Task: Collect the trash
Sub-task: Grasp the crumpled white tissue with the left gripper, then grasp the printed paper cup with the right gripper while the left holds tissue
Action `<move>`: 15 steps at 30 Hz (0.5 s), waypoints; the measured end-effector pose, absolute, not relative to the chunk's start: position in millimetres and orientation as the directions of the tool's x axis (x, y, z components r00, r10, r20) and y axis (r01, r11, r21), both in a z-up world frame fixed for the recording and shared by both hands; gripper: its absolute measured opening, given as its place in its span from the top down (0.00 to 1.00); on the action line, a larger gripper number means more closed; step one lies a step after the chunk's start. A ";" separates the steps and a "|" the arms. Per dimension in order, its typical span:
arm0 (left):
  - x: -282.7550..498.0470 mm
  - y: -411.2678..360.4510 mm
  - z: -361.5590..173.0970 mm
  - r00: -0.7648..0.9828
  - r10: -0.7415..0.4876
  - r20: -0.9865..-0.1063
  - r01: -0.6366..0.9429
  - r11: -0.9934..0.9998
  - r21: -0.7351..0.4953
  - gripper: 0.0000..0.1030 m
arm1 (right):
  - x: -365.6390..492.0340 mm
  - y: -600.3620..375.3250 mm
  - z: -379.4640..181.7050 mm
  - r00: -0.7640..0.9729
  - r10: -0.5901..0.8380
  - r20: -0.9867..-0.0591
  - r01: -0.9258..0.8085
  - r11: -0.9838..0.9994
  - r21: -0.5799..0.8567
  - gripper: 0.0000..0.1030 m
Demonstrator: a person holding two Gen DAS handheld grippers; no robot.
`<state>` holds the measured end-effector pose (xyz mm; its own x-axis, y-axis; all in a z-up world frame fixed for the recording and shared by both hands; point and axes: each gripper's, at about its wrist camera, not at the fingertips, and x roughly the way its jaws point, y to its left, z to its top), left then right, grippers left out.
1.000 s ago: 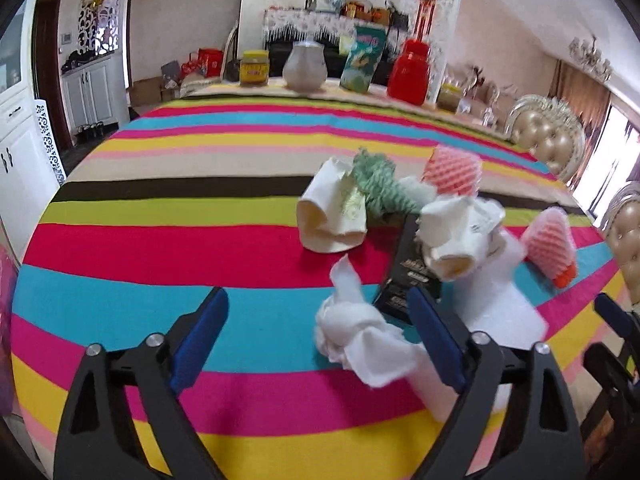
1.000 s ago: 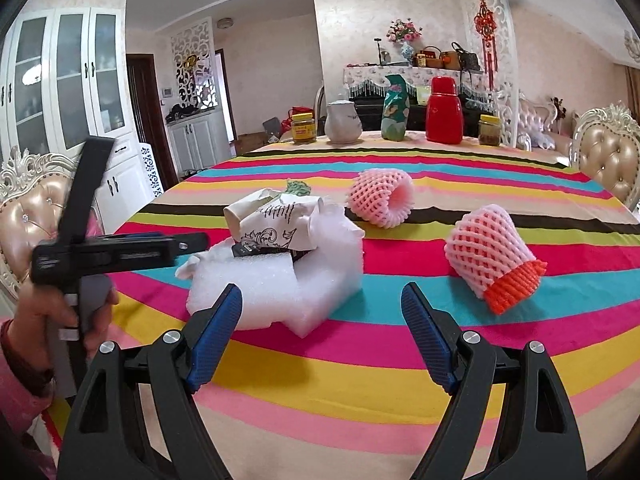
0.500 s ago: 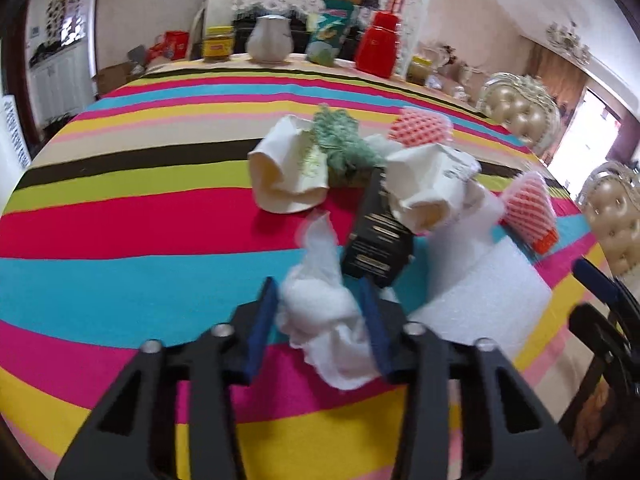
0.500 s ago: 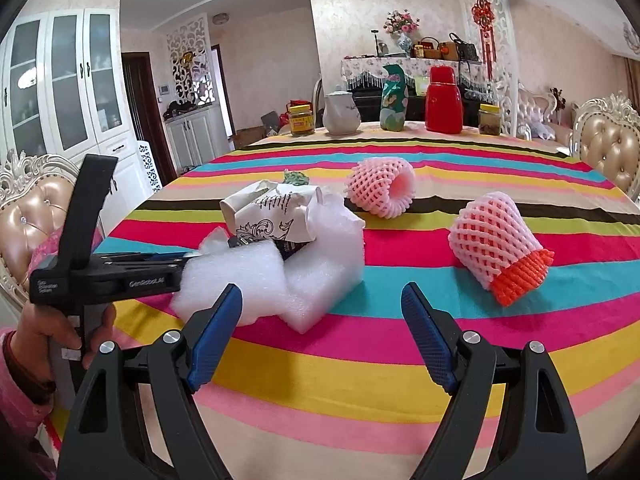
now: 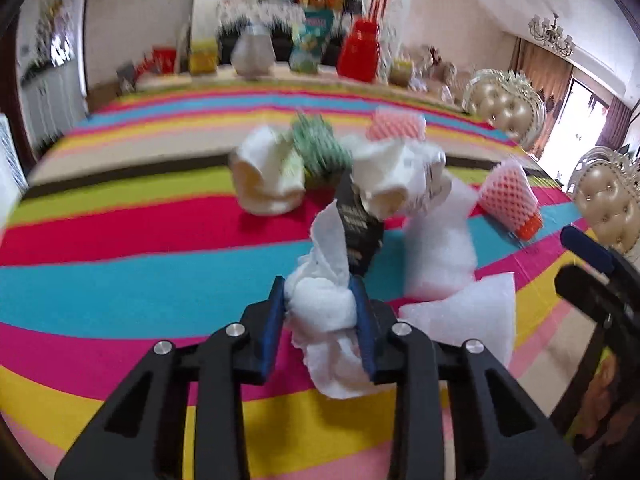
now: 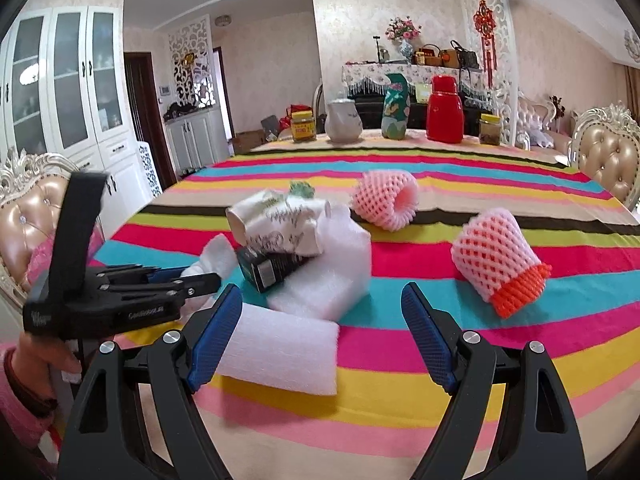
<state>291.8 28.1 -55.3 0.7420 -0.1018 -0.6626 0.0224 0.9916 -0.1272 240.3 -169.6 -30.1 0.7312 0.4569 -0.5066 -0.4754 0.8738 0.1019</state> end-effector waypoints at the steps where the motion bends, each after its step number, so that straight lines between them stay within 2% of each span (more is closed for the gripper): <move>1: 287.1 30.1 -52.3 0.758 -0.084 -0.647 0.012 0.993 -0.115 0.70 | 242.8 -166.4 -27.1 0.730 0.462 -0.503 -0.480 0.871 0.105 0.25; 12: 234.6 70.2 -31.6 0.854 0.103 -0.510 -0.157 0.985 -0.065 0.70 | 294.2 -106.3 -24.7 0.701 0.458 -0.547 -0.504 0.861 0.076 0.25; 15: 230.6 75.6 -30.8 0.856 0.110 -0.504 -0.166 0.984 -0.067 0.70 | 313.9 -98.0 -30.6 0.682 0.446 -0.580 -0.473 0.873 0.115 0.19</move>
<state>230.6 75.6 -30.8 0.8564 0.1103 -0.5044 -0.1662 0.9838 -0.0669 313.9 -98.0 -30.6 0.6819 0.4458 -0.5799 -0.4732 0.8734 0.1151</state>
